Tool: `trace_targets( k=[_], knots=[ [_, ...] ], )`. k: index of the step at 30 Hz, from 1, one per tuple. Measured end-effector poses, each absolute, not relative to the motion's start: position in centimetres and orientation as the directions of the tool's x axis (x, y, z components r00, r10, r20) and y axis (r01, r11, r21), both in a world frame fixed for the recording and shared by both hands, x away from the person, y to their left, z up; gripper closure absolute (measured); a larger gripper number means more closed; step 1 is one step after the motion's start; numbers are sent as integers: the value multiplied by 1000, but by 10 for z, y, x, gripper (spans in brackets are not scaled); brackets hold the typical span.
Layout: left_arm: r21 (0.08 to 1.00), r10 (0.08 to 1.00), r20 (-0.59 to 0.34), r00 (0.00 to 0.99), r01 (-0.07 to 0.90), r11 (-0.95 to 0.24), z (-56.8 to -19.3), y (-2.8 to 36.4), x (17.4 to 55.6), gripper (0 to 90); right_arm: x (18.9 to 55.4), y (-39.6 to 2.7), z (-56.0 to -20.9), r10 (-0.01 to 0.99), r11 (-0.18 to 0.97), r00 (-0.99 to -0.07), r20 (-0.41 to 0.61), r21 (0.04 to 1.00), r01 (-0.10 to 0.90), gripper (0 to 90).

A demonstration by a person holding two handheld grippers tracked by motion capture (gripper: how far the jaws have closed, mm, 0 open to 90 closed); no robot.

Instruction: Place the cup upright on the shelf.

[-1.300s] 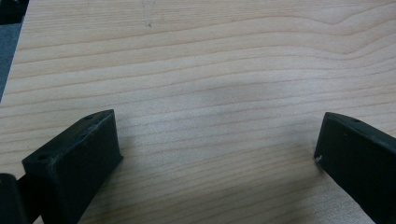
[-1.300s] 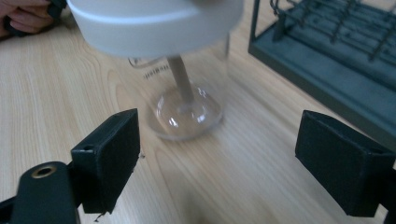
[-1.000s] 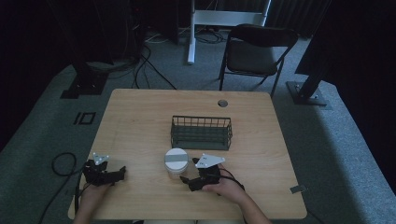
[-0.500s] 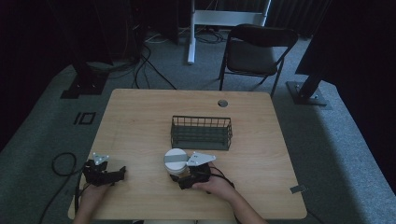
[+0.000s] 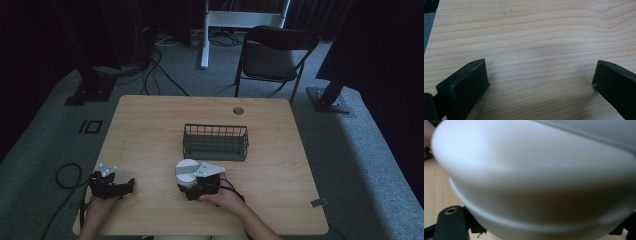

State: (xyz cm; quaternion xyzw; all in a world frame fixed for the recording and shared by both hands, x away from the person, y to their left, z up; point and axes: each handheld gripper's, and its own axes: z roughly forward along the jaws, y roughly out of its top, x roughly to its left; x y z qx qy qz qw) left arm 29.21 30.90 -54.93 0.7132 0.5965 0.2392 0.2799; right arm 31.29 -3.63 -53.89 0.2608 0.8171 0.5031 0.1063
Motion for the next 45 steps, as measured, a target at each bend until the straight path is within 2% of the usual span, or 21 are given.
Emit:
trace_targets(
  k=[8,18,27,45],
  knots=[
    [685,985,7,174,717,-132,-549,309,292,2,312,-34,-534,529,386,-847,53,873,297,186],
    [685,985,7,174,717,-131,-549,309,292,2,313,-37,-522,535,360,-842,76,881,308,186],
    [685,985,6,173,716,-130,-549,309,292,2,315,-41,-500,533,333,-842,83,894,299,186],
    [685,985,8,174,717,-132,-549,309,292,2,329,-54,-457,602,263,-797,51,930,258,186]
  ],
)
